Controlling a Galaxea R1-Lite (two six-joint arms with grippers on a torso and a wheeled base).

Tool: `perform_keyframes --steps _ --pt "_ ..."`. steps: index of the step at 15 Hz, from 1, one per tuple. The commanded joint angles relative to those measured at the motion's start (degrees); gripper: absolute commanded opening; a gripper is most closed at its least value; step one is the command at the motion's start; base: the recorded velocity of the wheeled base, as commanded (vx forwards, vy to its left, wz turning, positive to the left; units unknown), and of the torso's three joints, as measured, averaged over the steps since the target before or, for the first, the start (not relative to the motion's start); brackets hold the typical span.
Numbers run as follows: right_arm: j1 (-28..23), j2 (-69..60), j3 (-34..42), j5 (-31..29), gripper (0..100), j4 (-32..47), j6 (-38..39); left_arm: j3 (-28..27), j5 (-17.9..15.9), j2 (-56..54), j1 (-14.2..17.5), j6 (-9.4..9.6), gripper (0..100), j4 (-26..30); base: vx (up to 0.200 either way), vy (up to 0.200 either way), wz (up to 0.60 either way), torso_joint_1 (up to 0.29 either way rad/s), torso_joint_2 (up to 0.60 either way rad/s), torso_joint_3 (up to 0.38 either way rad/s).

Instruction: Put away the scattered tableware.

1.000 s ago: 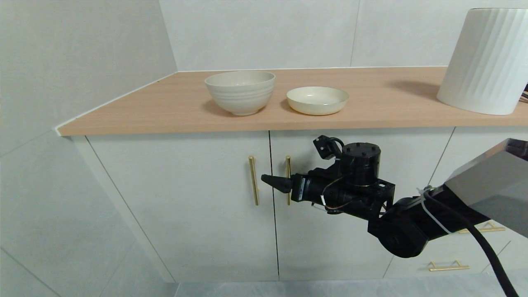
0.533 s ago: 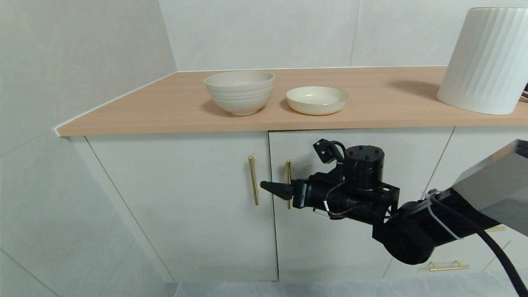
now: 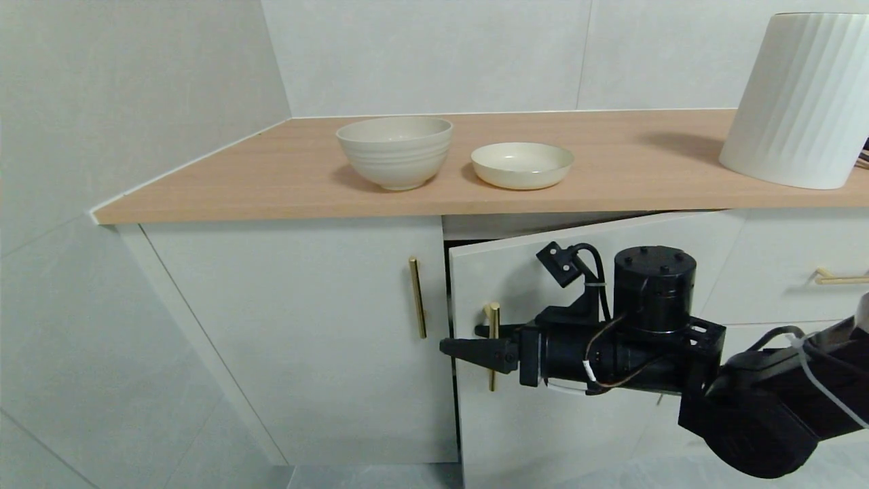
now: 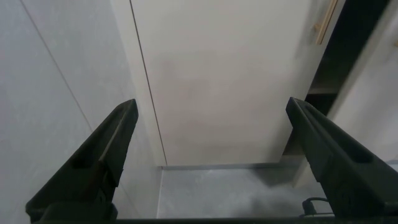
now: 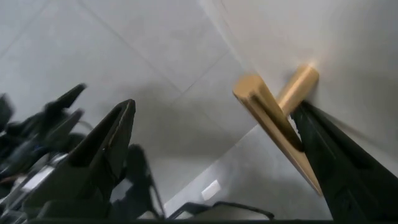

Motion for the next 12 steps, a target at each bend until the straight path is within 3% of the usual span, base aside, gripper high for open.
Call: perform_keyframes --steps 1,9,12 --pt "-0.1 -5.4 4.4 2.6 100 0.0 -0.1 0.0 0.0 0.0 0.0 0.0 100 0.0 0.0 0.0 0.0 0.0 0.0 0.0" --pt "-0.1 -7.0 7.2 2.8 100 -0.1 -0.4 -0.1 -0.5 0.0 0.0 0.79 100 -0.2 0.0 0.0 0.0 0.0 0.0 0.0" --pt "-0.1 -7.1 7.3 2.7 100 -0.1 -0.4 -5.5 -4.2 0.3 0.0 1.05 100 0.9 0.0 0.0 0.0 0.0 0.0 0.0"
